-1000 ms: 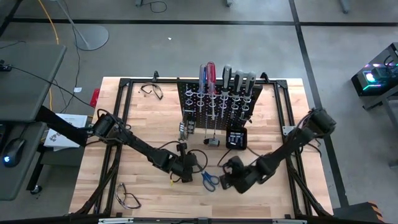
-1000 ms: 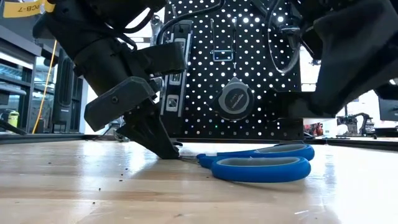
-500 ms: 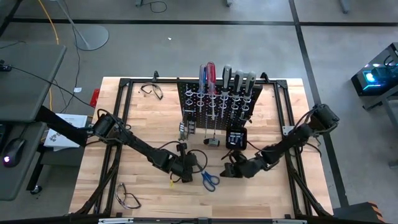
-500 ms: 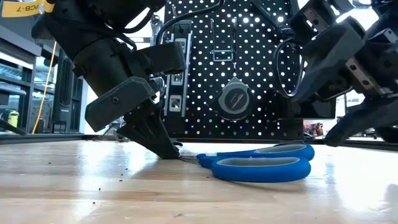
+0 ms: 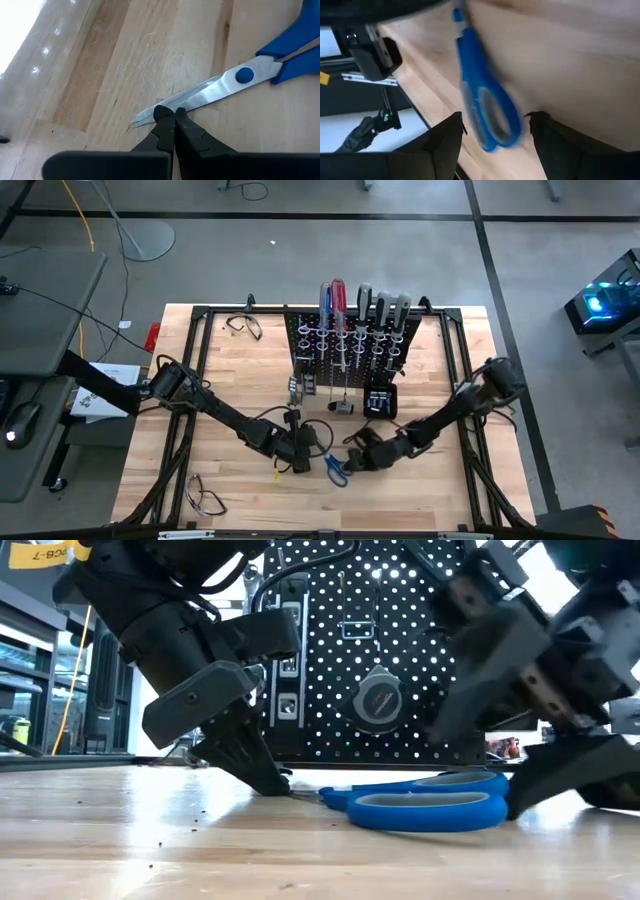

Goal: Hang tools onto peg board
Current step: Hang the blue scissors on the pegboard

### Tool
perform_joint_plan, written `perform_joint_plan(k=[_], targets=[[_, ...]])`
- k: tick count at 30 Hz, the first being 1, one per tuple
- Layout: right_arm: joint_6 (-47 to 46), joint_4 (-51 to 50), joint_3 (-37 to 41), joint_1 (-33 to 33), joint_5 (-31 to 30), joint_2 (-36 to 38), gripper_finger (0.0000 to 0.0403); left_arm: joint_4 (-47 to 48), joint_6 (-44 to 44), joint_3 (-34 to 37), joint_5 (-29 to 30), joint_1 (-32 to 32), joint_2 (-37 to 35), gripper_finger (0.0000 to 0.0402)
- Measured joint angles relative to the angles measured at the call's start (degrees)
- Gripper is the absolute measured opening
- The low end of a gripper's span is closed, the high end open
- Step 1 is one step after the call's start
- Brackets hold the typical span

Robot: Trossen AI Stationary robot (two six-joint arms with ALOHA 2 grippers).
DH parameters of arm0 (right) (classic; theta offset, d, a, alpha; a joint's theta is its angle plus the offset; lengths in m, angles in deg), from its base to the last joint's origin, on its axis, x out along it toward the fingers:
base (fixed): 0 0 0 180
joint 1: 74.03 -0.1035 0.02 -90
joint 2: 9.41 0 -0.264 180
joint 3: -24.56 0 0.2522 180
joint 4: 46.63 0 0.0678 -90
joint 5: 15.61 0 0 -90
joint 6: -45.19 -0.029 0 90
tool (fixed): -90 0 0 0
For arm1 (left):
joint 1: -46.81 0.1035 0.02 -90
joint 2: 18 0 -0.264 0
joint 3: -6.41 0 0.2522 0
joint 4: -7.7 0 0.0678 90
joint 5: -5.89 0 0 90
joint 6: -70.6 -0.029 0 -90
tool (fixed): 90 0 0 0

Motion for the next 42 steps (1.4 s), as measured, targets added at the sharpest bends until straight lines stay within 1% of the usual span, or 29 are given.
perform_joint_plan(k=[4,8,10,11,12,15,16,19,22,25,28,31,34,36,39,42], targets=[[3.27,-1.1,-7.37,0.84,1.52,-6.17,0.0224,-0.15,0.14,0.02,-0.4,0.26,0.0,0.0],[4.77,-5.49,-14.72,1.22,0.16,-10.26,0.0222,-0.17,0.11,0.01,-0.41,0.3,0.0,0.0],[6.4,-9.16,-17.86,1.25,-0.41,-10.96,0.0203,-0.15,0.3,0.02,-0.44,0.3,0.0,0.0],[7.2,-11.98,-19.26,1.25,-0.51,-11.06,0.0184,-0.15,0.56,0.0,-0.42,0.3,0.0,0.0],[8.09,-14.73,-20.52,1.25,-0.51,-11.11,0.0155,-0.15,0.56,0.0,-0.42,0.3,0.0,0.0],[11.6,-19.75,-23.31,1.11,-0.14,-11.39,0.004,0.13,0.56,0.02,-0.67,0.32,-0.39,0.0],[12.44,-20.83,-24.11,0.87,-0.1,-11.41,0.0024,0.58,0.54,0.04,-1.04,0.33,-1.01,0.0],[13.29,-23.5,-25.98,0.47,1.41,-10.73,0.0019,2.4,0.69,0.16,-2.98,0.3,-3.4,0.0],[17.37,-27.16,-26.92,-0.77,3.07,-8.12,0.0011,5.4,2.26,0.43,-6.19,0.06,-6.63,0.0],[20.82,-31.89,-27.19,-2.2,6.78,-4.15,0.0011,8.64,7.53,0.46,-12.09,-0.01,-10.14,0.0],[24.38,-38.89,-27.04,-3.6,10.37,-1.1,0.0011,10.58,13.98,0.35,-19.66,-0.82,-13.06,0.0001],[28.4,-44.33,-27.1,-5.02,15.54,3.1,0.0011,10.34,18.18,0.35,-26.98,-3.16,-15.45,0.0001],[33.68,-50.83,-27.13,-6.42,20.57,6.81,0.0011,9.13,19.99,0.32,-31.66,-5.78,-19.11,0.0001],[36.39,-55.63,-27.28,-6.84,22.21,9.27,0.0011,9.36,20.03,-0.19,-32.07,-6.94,-22.43,0.0001],[43.38,-65.75,-30.9,-6.58,22.04,10.84,0.0011,9.01,19.09,-2.38,-30.09,-6.75,-27.3,0.0004],[53.26,-75.32,-35.6,-5.17,20.4,10.73,0.0011,10.39,13.33,-7.06,-28.41,-4.45,-29.34,0.0024]])
